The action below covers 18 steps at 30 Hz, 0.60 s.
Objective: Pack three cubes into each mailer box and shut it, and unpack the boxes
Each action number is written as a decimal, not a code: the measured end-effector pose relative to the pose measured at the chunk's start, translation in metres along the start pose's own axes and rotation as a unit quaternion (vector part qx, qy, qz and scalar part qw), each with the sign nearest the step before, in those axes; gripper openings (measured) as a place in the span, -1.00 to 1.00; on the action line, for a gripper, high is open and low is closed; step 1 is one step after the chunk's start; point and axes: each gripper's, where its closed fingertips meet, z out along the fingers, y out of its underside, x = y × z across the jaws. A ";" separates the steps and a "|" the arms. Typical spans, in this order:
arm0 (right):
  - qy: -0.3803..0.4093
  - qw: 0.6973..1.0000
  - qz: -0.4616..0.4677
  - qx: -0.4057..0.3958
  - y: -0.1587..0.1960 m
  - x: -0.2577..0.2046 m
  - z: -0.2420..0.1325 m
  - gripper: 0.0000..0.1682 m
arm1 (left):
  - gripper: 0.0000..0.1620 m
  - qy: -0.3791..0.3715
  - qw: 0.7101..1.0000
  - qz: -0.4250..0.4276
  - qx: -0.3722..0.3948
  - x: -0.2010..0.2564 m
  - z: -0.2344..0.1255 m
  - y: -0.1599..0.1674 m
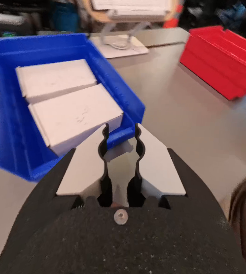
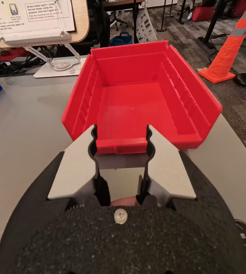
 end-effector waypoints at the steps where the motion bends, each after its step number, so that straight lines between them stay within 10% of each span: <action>1: -0.006 1.000 0.002 -0.002 0.002 -0.001 -0.003 -0.22 | -0.64 0.026 0.999 0.027 -0.018 0.004 0.000 -0.008; 5: -0.022 1.000 -0.006 -0.013 0.009 -0.005 -0.009 -0.22 | -0.41 0.037 0.971 0.198 -0.127 -0.024 0.023 -0.038; 12: -0.029 0.999 -0.009 -0.022 0.011 -0.008 -0.005 -0.22 | -0.21 0.019 0.842 0.466 -0.271 -0.106 0.119 -0.071; 18: -0.037 0.998 -0.031 -0.034 0.015 -0.019 0.004 -0.21 | 0.10 0.096 0.762 0.501 -0.399 -0.135 0.154 -0.050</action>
